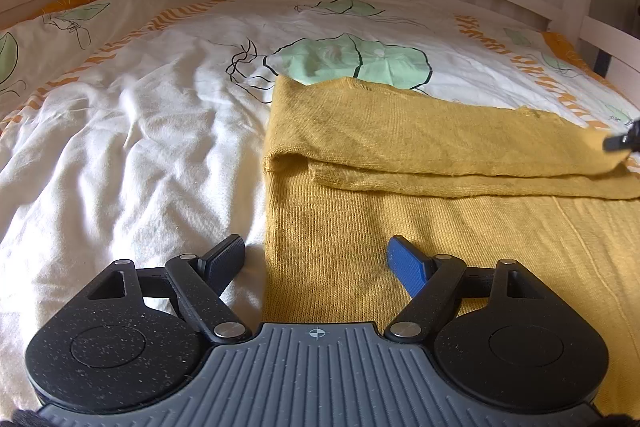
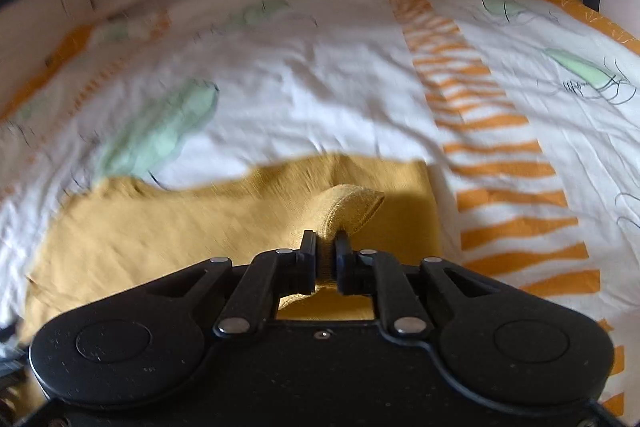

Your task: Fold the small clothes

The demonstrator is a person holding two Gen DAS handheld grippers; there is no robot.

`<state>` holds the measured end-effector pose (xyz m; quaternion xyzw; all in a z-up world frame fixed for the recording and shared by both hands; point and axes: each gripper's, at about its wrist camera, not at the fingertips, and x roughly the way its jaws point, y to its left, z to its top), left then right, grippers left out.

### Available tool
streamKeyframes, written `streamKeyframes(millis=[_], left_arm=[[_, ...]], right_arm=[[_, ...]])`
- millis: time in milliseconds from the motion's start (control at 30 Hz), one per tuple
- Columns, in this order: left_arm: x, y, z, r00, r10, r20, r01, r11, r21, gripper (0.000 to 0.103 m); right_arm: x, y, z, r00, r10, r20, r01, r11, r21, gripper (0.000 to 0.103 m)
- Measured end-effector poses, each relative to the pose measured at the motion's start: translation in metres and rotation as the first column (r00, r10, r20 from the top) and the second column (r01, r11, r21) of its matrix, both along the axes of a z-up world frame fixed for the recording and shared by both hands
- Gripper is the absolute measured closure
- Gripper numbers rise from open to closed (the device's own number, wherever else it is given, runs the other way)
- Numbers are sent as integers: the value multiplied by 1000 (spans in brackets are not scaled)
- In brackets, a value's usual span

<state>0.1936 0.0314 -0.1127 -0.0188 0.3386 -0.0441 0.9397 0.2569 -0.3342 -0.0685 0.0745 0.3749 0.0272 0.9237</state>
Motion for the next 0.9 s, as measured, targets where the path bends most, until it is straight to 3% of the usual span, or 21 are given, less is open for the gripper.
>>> streamKeyframes(millis=[67,100,233,300,433,567,733,900], left_arm=[[0,0,0,1000,0,0,0,1000,1,25],[0,0,0,1000,0,0,0,1000,1,25],[0,0,0,1000,0,-1,0,1000,2,25],[0,-1,0,1000,0,-2,0,1000,6,24],[2,-3,1,1000,-18,-9,18,1000,15,18],[7,-5,2,997,-58,-43,59,998,24,9],[9,-2,7,991,-90,-101,92,996,14,9],[-12,2,16,979,-102,-178,101,995,-14,9]], right_arm=[[-3,2,-14,1000,-15,-22,15,999,-29,71],[-7,1,-19,1000,-23,-17,23,999,-35,61],[-21,3,-24,999,-31,33,33,996,-79,50],[-26,5,-23,998,-39,42,44,993,-109,34],[-34,2,-17,998,-52,47,57,992,-112,23],[-51,-4,-10,997,-69,40,73,992,-104,19],[-88,-9,-3,999,-54,7,54,998,-26,11],[-130,-10,-3,999,-17,-52,20,998,51,11]])
